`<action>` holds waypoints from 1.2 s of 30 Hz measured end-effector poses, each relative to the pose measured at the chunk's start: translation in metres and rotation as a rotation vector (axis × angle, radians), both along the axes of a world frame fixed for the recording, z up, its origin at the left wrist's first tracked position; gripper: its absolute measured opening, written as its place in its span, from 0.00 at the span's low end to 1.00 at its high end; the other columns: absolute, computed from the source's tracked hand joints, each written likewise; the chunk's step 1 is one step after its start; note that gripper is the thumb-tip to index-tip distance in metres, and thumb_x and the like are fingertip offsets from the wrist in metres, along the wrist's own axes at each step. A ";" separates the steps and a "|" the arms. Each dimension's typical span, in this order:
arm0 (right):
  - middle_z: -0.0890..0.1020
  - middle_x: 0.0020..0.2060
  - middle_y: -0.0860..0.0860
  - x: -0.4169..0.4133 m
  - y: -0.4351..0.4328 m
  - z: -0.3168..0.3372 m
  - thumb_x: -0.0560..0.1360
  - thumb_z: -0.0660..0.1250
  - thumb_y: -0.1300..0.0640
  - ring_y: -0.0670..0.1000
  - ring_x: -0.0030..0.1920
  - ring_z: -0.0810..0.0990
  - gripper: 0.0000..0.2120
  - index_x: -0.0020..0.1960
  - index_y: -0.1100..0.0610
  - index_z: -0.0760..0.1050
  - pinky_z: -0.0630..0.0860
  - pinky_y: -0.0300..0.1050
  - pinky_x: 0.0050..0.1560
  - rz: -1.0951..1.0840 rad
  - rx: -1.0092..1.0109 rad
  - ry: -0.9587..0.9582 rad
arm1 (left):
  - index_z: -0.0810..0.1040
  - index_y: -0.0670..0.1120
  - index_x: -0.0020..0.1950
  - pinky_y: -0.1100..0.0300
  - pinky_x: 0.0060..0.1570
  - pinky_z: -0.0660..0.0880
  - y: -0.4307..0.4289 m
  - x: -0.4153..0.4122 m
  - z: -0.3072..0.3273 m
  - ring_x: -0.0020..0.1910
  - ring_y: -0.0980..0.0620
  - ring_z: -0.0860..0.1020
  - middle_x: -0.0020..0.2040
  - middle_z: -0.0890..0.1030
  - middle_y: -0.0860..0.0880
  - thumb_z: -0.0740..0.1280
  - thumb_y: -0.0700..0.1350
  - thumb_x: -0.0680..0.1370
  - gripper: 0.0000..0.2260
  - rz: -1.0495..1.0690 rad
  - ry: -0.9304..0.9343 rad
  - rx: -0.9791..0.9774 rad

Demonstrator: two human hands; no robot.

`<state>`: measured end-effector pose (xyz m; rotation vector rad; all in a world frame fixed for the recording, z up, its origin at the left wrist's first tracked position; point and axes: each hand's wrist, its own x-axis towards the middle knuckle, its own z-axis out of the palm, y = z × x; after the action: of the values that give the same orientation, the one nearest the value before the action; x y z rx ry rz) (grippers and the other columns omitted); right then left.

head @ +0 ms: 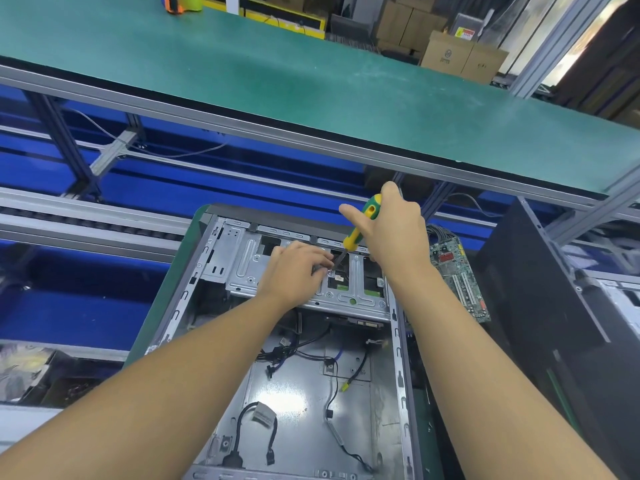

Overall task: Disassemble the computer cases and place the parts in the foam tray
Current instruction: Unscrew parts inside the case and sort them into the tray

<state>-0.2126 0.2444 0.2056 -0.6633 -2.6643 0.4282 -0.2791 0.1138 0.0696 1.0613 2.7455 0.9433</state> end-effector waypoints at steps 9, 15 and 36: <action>0.80 0.40 0.56 0.002 -0.003 0.013 0.80 0.65 0.45 0.58 0.40 0.82 0.14 0.54 0.52 0.64 0.82 0.59 0.38 0.258 -0.128 -0.152 | 0.83 0.57 0.57 0.57 0.59 0.61 0.001 0.001 0.000 0.64 0.58 0.70 0.62 0.79 0.65 0.66 0.50 0.80 0.08 0.004 0.025 -0.003; 0.75 0.36 0.52 -0.005 -0.005 0.006 0.77 0.63 0.34 0.56 0.37 0.76 0.23 0.49 0.56 0.66 0.68 0.47 0.28 0.099 0.103 -0.146 | 0.83 0.58 0.57 0.58 0.57 0.59 0.001 0.001 0.001 0.64 0.58 0.69 0.62 0.78 0.66 0.65 0.50 0.81 0.09 0.003 0.017 -0.018; 0.78 0.40 0.47 -0.016 -0.001 0.044 0.80 0.62 0.44 0.49 0.41 0.75 0.11 0.49 0.51 0.74 0.68 0.46 0.37 0.337 -0.077 -0.424 | 0.83 0.57 0.58 0.51 0.64 0.63 0.000 -0.001 0.000 0.65 0.57 0.69 0.63 0.78 0.65 0.65 0.51 0.81 0.09 -0.016 0.015 -0.025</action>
<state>-0.2289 0.2434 0.2498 -0.3512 -3.1951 0.5312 -0.2797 0.1134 0.0697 1.0891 2.7487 0.9009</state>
